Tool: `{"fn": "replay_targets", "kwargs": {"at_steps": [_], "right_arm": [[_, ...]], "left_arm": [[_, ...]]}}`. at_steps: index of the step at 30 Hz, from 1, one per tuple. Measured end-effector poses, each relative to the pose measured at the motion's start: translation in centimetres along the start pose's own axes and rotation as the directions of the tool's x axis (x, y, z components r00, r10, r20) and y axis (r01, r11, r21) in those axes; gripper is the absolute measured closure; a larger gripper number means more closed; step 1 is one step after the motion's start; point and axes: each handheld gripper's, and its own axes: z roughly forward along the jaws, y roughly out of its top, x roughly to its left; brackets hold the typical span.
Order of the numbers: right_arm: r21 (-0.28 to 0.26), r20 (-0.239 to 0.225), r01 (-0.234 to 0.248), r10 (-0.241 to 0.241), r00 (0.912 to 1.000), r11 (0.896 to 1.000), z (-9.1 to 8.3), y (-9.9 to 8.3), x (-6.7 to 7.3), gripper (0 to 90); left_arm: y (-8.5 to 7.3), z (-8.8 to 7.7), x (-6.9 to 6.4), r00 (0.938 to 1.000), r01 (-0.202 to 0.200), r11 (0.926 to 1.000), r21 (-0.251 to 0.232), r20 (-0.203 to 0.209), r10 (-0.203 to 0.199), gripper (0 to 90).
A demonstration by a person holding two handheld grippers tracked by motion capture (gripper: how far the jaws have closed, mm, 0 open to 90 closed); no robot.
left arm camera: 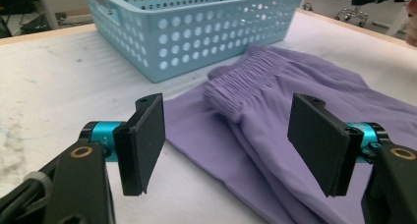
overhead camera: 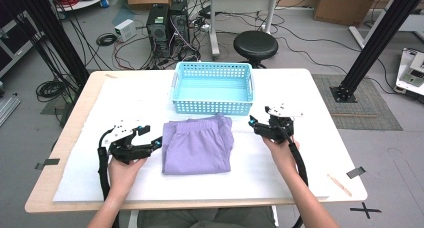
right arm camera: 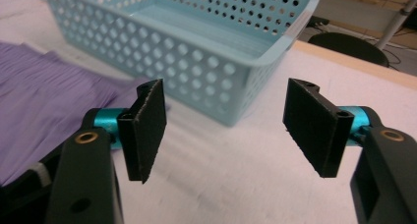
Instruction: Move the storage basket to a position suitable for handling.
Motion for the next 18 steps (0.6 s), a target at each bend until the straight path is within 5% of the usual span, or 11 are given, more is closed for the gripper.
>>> {"fn": "replay_targets", "kwargs": {"at_steps": [6, 11, 18], "right_arm": [[0.037, -0.054, 0.005, -0.003, 0.9986, 0.999, -1.2, -1.6, 1.9, 31.7], [0.049, -0.039, 0.054, -0.053, 0.9978, 0.997, -1.8, -2.5, 3.6, 32.3], [0.059, -0.07, 0.03, -0.026, 0.9972, 0.998, -2.5, -3.2, 5.1, 32.8]], "left_arm": [[-0.8, -0.7, -1.6, 0.9999, -0.007, 0.9998, 0.019, 0.011, 0.007, 30.4], [-1.4, -0.8, -2.5, 0.9999, -0.01, 0.9992, 0.04, 0.014, 0.009, 30.3], [-2.0, -0.8, -3.5, 0.9998, -0.004, 0.9962, 0.087, 0.02, 0.002, 30.3]]}}
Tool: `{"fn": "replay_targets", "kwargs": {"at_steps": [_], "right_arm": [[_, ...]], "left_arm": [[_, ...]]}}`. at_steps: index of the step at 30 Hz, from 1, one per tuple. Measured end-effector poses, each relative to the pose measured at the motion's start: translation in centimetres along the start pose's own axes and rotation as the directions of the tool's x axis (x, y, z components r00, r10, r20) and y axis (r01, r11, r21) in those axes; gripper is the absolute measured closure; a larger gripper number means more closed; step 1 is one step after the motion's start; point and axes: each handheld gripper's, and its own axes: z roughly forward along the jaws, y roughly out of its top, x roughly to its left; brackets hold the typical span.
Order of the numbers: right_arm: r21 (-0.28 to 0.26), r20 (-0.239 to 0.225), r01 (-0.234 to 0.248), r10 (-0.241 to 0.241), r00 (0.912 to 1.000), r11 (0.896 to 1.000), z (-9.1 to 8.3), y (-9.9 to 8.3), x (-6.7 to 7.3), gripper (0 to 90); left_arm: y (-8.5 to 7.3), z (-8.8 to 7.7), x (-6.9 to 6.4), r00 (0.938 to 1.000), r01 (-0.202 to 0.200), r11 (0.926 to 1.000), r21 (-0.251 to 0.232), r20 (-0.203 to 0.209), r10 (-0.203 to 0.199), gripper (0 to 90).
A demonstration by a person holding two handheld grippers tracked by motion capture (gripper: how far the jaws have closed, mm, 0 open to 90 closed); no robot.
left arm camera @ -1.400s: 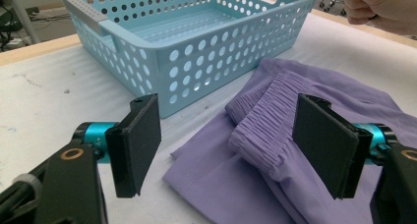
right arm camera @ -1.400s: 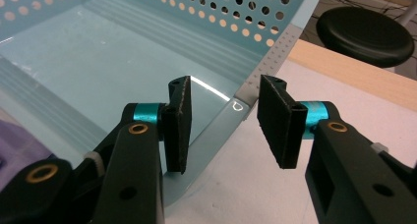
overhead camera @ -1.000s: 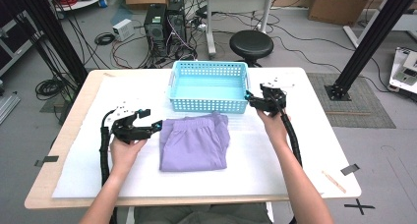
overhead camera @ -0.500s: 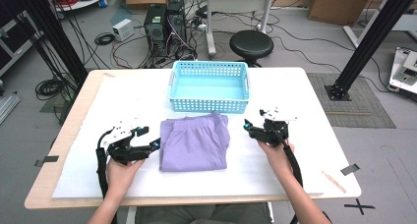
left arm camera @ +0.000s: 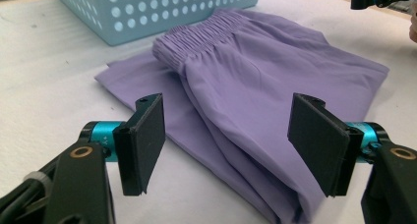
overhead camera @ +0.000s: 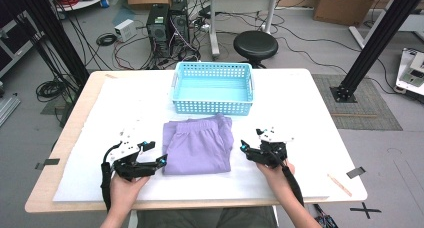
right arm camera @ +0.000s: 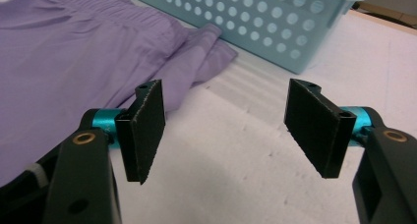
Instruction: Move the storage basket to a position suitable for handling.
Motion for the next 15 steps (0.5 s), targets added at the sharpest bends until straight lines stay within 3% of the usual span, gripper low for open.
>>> {"fn": "replay_targets", "kwargs": {"at_steps": [7, 15], "right_arm": [[0.017, -0.074, -0.059, 0.06, 0.9954, 0.998, -0.6, -0.2, 2.1, 33.0], [0.1, -0.145, -0.082, 0.096, 0.9848, 0.992, 0.5, 0.2, 4.9, 34.8]], "left_arm": [[-0.5, 0.5, -1.1, 0.9995, 0.03, 0.9956, 0.089, -0.016, -0.028, 30.4], [-0.5, 1.2, -2.1, 0.9919, 0.099, 0.9812, 0.165, -0.095, -0.084, 30.7]]}}
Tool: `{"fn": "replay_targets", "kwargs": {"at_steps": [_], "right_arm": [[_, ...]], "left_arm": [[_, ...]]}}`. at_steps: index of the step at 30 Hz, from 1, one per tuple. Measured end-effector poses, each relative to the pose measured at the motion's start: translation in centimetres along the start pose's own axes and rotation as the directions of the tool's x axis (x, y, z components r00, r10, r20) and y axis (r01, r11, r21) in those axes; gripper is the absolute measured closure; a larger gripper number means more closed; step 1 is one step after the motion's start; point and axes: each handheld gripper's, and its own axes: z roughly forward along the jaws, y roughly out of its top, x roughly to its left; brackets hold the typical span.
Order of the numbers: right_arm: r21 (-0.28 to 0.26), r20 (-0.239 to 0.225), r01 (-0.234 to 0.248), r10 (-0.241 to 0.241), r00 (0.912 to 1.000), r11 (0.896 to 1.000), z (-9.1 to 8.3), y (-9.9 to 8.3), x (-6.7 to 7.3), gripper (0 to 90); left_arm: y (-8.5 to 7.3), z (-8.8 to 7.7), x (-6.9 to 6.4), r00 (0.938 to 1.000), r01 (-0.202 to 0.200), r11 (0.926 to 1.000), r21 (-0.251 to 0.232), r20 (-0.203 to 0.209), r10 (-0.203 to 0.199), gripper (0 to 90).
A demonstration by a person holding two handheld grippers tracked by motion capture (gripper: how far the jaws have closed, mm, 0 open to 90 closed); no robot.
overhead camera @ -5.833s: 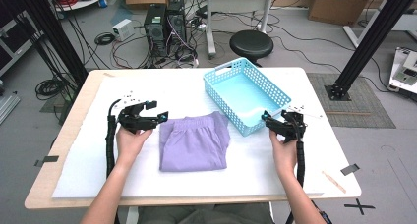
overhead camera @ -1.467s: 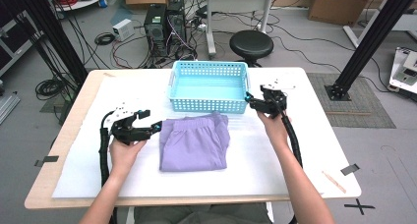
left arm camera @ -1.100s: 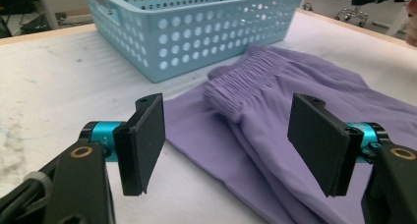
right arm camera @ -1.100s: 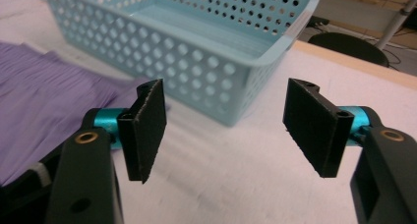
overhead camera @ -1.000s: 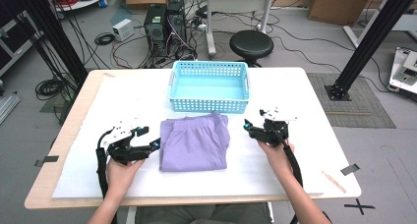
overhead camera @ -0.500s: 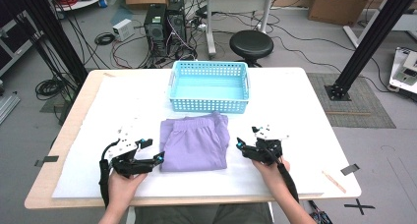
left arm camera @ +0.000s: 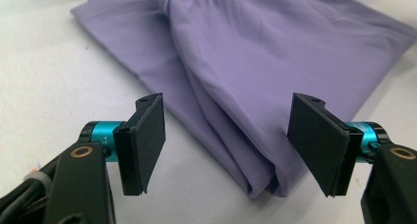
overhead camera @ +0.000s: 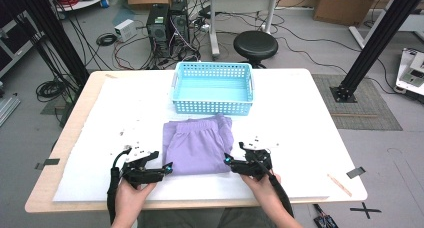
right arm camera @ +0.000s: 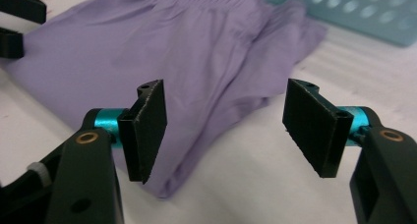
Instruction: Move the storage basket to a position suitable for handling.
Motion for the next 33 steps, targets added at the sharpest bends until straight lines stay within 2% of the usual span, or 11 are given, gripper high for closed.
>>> {"fn": "replay_targets", "kwargs": {"at_steps": [3, 6, 9, 12, 17, 19, 22, 28, 33], "right_arm": [[0.065, -0.014, -0.025, 0.025, 0.9996, 0.998, 0.9, 0.0, 0.4, 36.1], [0.136, -0.034, -0.057, 0.062, 0.9975, 0.989, 1.8, -0.1, 0.6, 36.0], [0.196, -0.037, -0.063, 0.072, 0.9967, 0.978, 2.5, 0.0, 0.7, 37.2], [0.197, -0.034, -0.053, 0.061, 0.9976, 0.979, 2.5, 0.0, 0.9, 41.3], [0.198, -0.024, -0.053, 0.058, 0.998, 0.979, 2.5, 0.0, 1.0, 50.6], [0.197, -0.028, -0.053, 0.06, 0.9978, 0.979, 2.4, 0.0, 0.9, 52.9], [0.195, -0.036, -0.038, 0.046, 0.9983, 0.98, 2.4, -0.1, 1.0, 58.3], [0.197, -0.031, -0.021, 0.028, 0.9991, 0.98, 2.5, 0.0, 1.1, 68.5], [0.203, -0.057, -0.035, 0.048, 0.9972, 0.979, 2.5, 0.0, 0.6, 76.8]], "left_arm": [[-0.1, 0.0, -0.1, 0.9995, 0.027, 0.9993, 0.024, -0.017, -0.027, 31.6], [-0.2, -0.1, -0.2, 0.9975, 0.052, 0.9983, 0.027, -0.049, -0.05, 32.5], [-0.2, -0.1, -0.1, 0.9964, 0.075, 0.9963, 0.042, -0.043, -0.073, 32.6], [-0.1, 0.2, -0.2, 0.9957, 0.093, 0.9935, 0.066, -0.015, -0.092, 38.0], [0.0, 0.4, -0.7, 0.9936, 0.109, 0.9917, 0.068, -0.038, -0.106, 38.6], [-0.1, 0.4, -0.7, 0.994, 0.106, 0.9923, 0.065, -0.032, -0.104, 40.1], [-0.1, 0.5, -0.8, 0.9952, 0.098, 0.9931, 0.066, -0.014, -0.097, 47.9], [0.1, 0.9, -1.2, 0.9964, 0.081, 0.9944, 0.068, -0.032, -0.079, 58.4], [0.4, 1.3, -1.1, 0.9963, 0.086, 0.9939, 0.069, -0.01, -0.085, 70.1]]}}
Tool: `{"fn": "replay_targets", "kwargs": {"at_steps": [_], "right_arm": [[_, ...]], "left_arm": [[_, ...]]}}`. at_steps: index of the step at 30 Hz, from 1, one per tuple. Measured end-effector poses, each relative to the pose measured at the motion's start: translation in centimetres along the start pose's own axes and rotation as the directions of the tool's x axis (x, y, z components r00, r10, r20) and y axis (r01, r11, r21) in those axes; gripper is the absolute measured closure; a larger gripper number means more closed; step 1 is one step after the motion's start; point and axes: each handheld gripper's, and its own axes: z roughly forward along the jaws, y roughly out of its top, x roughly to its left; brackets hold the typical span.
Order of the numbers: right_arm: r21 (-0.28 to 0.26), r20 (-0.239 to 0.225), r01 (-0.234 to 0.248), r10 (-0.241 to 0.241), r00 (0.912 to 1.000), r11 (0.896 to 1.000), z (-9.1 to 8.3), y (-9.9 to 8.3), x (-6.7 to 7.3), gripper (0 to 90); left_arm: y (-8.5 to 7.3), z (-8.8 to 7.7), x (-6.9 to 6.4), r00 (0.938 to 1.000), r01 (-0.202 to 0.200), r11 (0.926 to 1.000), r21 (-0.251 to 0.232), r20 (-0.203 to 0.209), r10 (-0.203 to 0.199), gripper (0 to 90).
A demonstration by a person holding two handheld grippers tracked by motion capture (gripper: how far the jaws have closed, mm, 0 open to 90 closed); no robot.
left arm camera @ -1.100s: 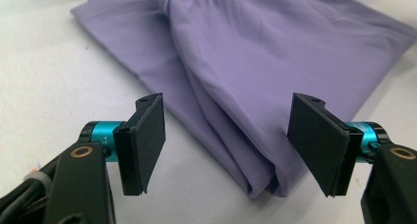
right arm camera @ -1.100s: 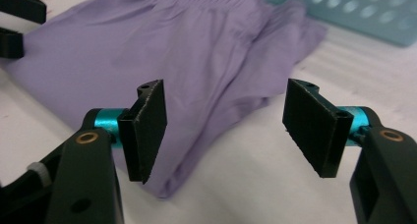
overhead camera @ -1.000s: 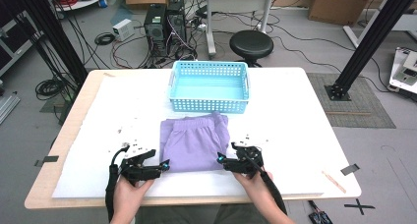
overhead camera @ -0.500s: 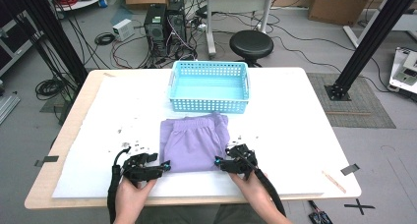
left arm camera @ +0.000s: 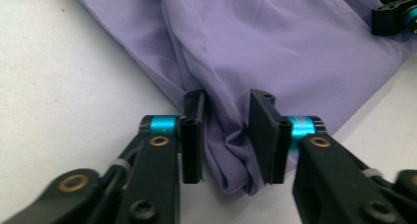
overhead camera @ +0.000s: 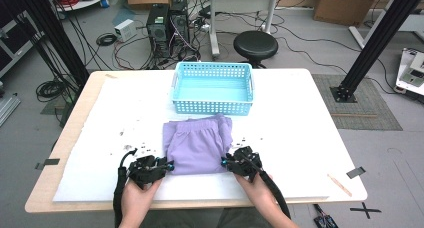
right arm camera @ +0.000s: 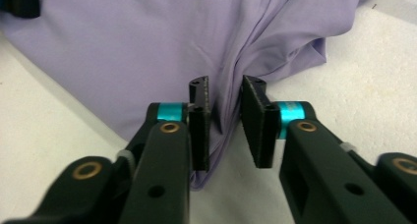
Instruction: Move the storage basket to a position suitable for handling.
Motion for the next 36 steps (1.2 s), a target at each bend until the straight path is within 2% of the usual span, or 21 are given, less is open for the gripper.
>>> {"fn": "replay_targets", "kwargs": {"at_steps": [4, 10, 14, 19, 24, 27, 36], "right_arm": [[0.0, -0.015, 0.014, -0.014, 0.9998, 1.0, 0.0, 0.0, 0.2, 85.7], [-0.002, -0.032, 0.0, 0.0, 0.9995, 1.0, -0.1, -0.1, 0.0, 87.1], [-0.005, -0.029, 0.006, -0.006, 0.9996, 1.0, -0.2, -0.2, -0.1, 87.6], [-0.004, -0.021, -0.002, 0.002, 0.9998, 1.0, -0.7, -0.5, -0.6, 87.7], [-0.005, 0.005, -0.014, 0.014, 0.9999, 1.0, -1.4, -1.0, -1.5, 87.7], [-0.006, 0.013, -0.022, 0.022, 0.9997, 1.0, -2.1, -1.5, -2.2, 87.7], [-0.011, 0.032, -0.057, 0.057, 0.9979, 0.998, -4.7, -3.8, -4.1, 87.7]], "left_arm": [[0.1, 0.2, -0.3, 0.9999, -0.014, 0.9999, 0.005, 0.008, 0.014, 76.6], [0.2, 0.3, -0.2, 0.9997, -0.004, 1.0, 0.005, 0.025, 0.004, 79.3], [0.3, 0.5, -0.3, 0.9996, -0.014, 0.9999, 0.006, 0.025, 0.014, 80.4], [1.0, 1.4, -0.8, 0.9989, -0.035, 0.9994, 0.009, 0.032, 0.034, 80.8], [1.7, 2.5, -1.6, 0.9974, -0.051, 0.9986, 0.015, 0.053, 0.05, 80.7], [2.1, 3.3, -2.4, 0.9953, -0.057, 0.9982, 0.019, 0.079, 0.055, 80.8], [2.6, 4.6, -4.9, 0.9846, -0.104, 0.9941, 0.033, 0.145, 0.098, 80.8]]}}
